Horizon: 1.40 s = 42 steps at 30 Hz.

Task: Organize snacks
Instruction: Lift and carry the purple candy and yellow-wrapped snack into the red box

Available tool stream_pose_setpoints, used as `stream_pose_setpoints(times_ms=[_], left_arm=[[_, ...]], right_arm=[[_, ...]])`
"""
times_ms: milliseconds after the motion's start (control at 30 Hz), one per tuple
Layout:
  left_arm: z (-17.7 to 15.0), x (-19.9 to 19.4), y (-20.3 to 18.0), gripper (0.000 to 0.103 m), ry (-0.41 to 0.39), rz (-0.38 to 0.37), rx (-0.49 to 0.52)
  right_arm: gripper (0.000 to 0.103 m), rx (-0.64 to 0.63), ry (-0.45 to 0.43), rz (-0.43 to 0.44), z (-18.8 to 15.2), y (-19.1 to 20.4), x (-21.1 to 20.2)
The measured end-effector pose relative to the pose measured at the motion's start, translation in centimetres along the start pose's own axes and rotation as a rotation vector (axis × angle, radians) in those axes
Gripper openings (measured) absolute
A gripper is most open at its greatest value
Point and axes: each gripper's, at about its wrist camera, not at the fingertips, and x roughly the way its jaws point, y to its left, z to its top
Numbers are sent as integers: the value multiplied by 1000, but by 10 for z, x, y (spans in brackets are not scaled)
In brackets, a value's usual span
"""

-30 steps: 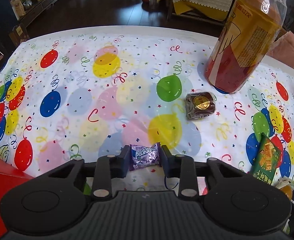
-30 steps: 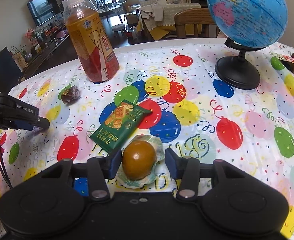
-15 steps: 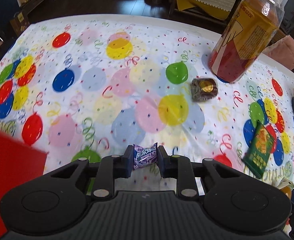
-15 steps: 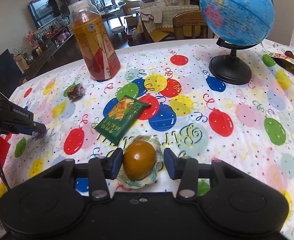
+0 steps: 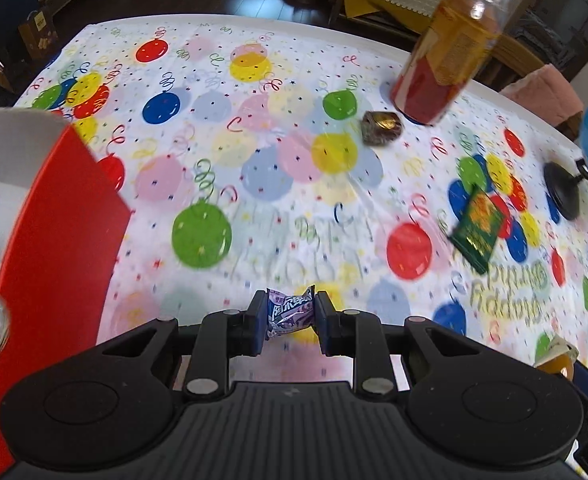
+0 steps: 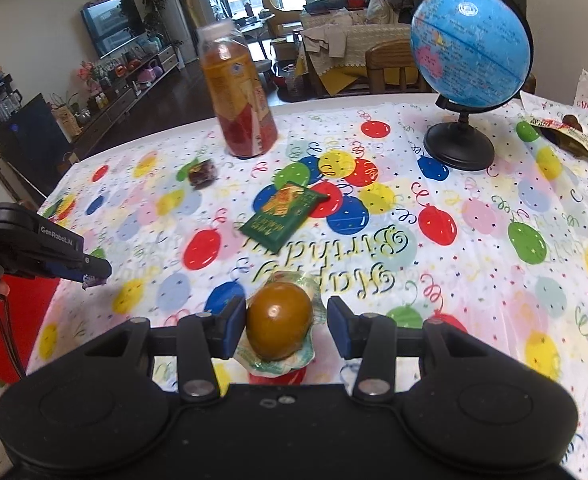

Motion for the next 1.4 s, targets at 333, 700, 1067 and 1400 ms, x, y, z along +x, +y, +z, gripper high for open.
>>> stream_pose_setpoints(times_ms=[333, 700, 1067, 1400], left_arm=[[-33, -55, 18, 25, -31, -37, -11], [-46, -113, 53, 25, -81, -55, -12], [-49, -162, 103, 25, -152, -62, -32], [-48, -193, 159, 25, -197, -41, -58]], right_arm=[[43, -27, -20, 37, -13, 28, -46], [43, -73, -51, 68, -14, 75, -83], [43, -130, -96, 129, -5, 144, -104], [43, -214, -117, 204, 2, 218, -105]])
